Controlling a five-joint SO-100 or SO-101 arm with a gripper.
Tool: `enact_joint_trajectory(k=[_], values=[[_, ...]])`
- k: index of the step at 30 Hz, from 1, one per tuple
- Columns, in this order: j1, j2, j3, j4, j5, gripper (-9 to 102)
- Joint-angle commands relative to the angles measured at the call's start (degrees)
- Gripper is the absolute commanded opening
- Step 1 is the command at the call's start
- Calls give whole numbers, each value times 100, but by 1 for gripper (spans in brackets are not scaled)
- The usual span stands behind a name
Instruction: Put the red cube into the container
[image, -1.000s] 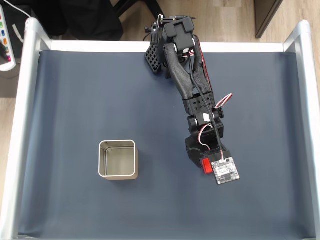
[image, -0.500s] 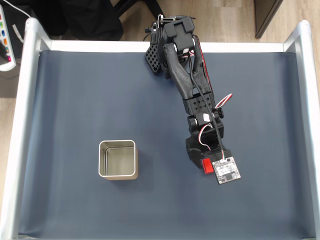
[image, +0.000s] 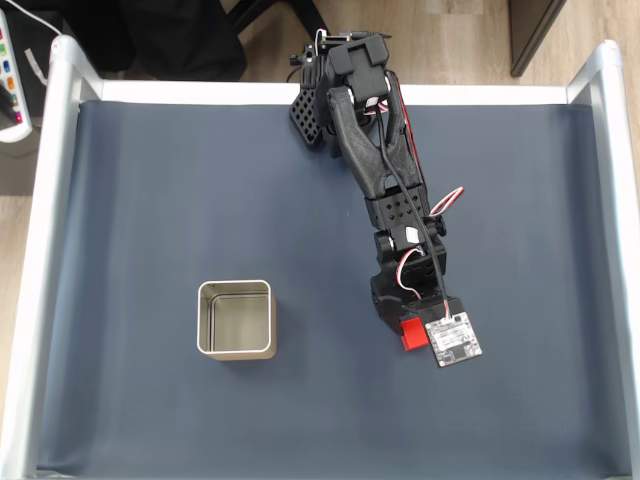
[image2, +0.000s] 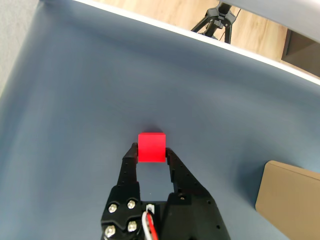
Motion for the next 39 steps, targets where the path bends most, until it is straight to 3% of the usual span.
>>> enact_joint_trajectory(k=[1, 7, 16, 26, 33, 39], values=[[35, 70, -35, -79, 79, 6], [18, 185, -9, -35, 220, 0], [149, 923, 35, 352, 519, 0], [615, 2777, -9, 2030, 703, 0], [1705, 4245, -35, 3173, 264, 0], [3234, 5098, 114, 3577, -422, 0]])
